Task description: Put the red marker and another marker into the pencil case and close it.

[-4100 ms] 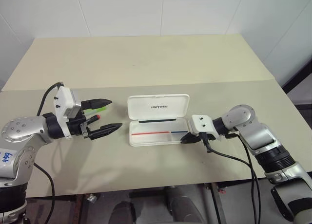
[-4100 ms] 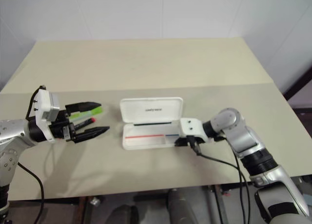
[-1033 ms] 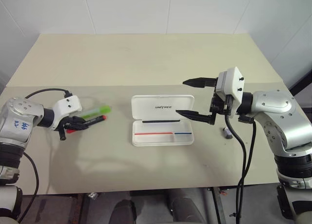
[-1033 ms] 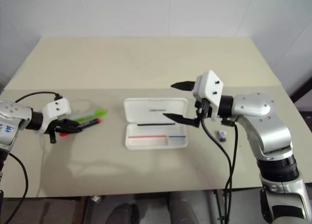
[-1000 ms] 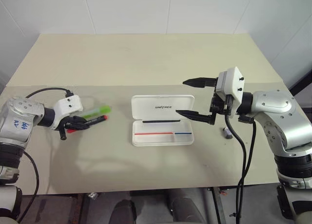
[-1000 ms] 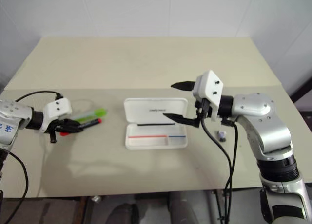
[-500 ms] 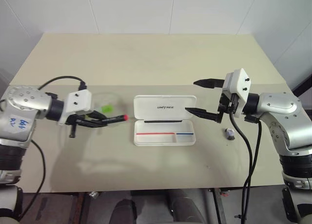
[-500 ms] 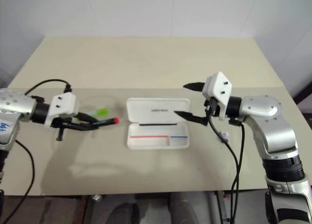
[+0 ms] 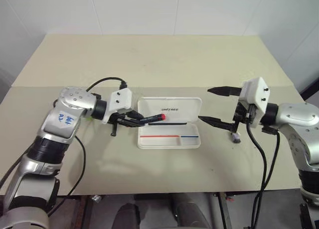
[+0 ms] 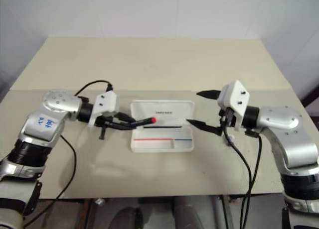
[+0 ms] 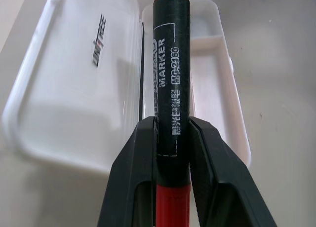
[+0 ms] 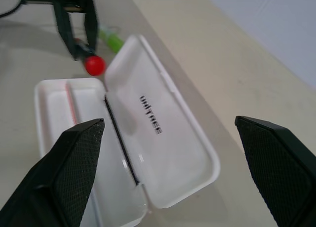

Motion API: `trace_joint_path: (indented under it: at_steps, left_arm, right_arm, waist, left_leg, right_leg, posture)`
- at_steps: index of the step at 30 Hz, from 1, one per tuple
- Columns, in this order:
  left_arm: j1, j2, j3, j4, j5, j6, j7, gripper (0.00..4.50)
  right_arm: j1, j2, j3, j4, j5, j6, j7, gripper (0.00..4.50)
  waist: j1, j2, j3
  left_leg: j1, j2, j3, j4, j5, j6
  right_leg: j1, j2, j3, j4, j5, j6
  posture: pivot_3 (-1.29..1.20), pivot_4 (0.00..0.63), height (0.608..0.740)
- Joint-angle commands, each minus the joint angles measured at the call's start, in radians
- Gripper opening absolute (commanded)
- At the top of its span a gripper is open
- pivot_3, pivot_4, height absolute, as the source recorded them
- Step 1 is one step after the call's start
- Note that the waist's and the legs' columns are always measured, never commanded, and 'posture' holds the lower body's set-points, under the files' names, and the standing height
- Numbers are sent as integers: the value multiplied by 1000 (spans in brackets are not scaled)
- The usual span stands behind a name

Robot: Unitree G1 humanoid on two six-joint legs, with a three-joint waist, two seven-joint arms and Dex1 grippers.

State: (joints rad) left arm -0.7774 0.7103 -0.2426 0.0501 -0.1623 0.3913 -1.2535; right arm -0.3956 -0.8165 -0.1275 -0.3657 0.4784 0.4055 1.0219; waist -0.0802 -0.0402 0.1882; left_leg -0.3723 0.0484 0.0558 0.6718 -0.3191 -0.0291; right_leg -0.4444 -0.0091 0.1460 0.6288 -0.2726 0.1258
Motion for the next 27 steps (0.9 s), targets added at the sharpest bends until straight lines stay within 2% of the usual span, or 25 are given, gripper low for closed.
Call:
trace_joint_path:
  at_steps: [1,8,21,27]
  left_arm:
    - [-43,-24,-23,36,31,-22,9,568]
    - [-112,-158,-109,164,119,-46,62,568]
    - [-111,-237,-161,161,178,-65,79,568]
    - [-113,-259,-156,179,190,-80,105,2623]
  right_arm:
    - [10,-30,-51,-135,76,45,-10,4500]
    - [37,-41,-65,-253,132,127,-83,4500]
    - [48,-29,-55,-277,133,135,-156,4500]
    - [39,-22,-42,-263,125,121,-164,4500]
  waist:
    - [-2,0,0]
    - [2,0,0]
    - [0,0,0]
    - [2,0,0]
  left_leg:
    - [0,0,0,1,0,0]
    - [-2,-1,-1,7,0,0]
    - [-2,-2,1,8,-1,1]
    - [-3,-2,1,8,-1,1]
  right_leg:
    - [0,0,0,0,0,0]
    - [1,0,2,0,2,3]
    - [1,0,6,-1,3,5]
    - [1,0,6,-1,3,5]
  posture:
    - [0,150,740]
    - [0,150,740]
    - [0,150,740]
    - [0,150,740]
